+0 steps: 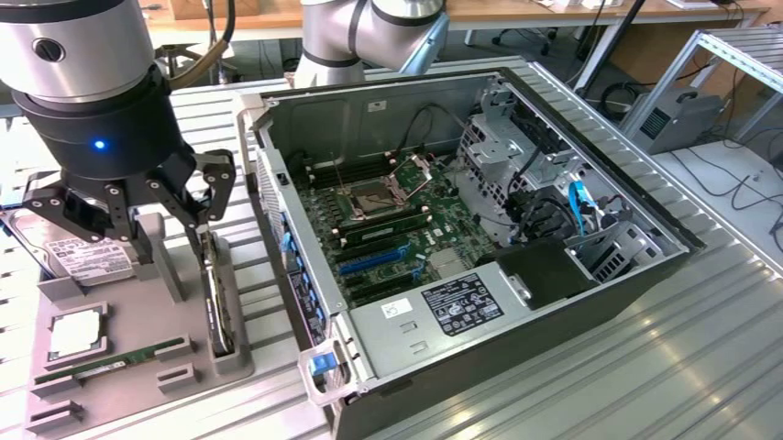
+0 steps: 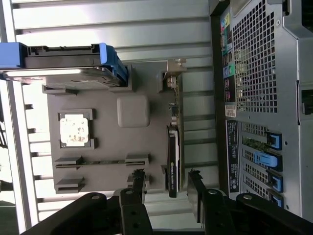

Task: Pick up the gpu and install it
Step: 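Pick up the gpu and move the gpu toward the slot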

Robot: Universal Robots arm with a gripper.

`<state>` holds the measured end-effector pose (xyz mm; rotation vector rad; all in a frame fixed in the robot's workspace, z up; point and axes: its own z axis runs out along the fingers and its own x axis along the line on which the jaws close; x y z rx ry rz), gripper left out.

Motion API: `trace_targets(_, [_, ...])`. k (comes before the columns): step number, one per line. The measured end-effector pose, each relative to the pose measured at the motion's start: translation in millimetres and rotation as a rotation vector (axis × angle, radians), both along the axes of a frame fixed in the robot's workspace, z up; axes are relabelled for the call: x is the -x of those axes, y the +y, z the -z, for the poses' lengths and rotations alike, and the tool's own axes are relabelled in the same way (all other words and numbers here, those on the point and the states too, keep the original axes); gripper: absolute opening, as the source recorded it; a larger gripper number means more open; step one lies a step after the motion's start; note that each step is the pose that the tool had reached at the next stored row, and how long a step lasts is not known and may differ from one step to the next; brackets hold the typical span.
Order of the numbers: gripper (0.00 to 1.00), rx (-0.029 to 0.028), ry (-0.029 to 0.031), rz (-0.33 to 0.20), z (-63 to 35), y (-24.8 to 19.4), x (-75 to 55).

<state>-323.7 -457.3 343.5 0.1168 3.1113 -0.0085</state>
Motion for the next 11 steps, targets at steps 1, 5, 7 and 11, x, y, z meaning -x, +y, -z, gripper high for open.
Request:
trace_targets(1, [0.48,0.0,0.0,0.0,0.2,0.0,0.0])
trace_targets(5, [0.48,0.0,0.0,0.0,1.0,0.0,0.0])
trace_targets(7, [0.48,-0.0001,-0.0001,0.0,1.7,0.0,0.0])
trace_targets(11, [0.48,0.0,0.0,0.0,2.8,0.0,0.0])
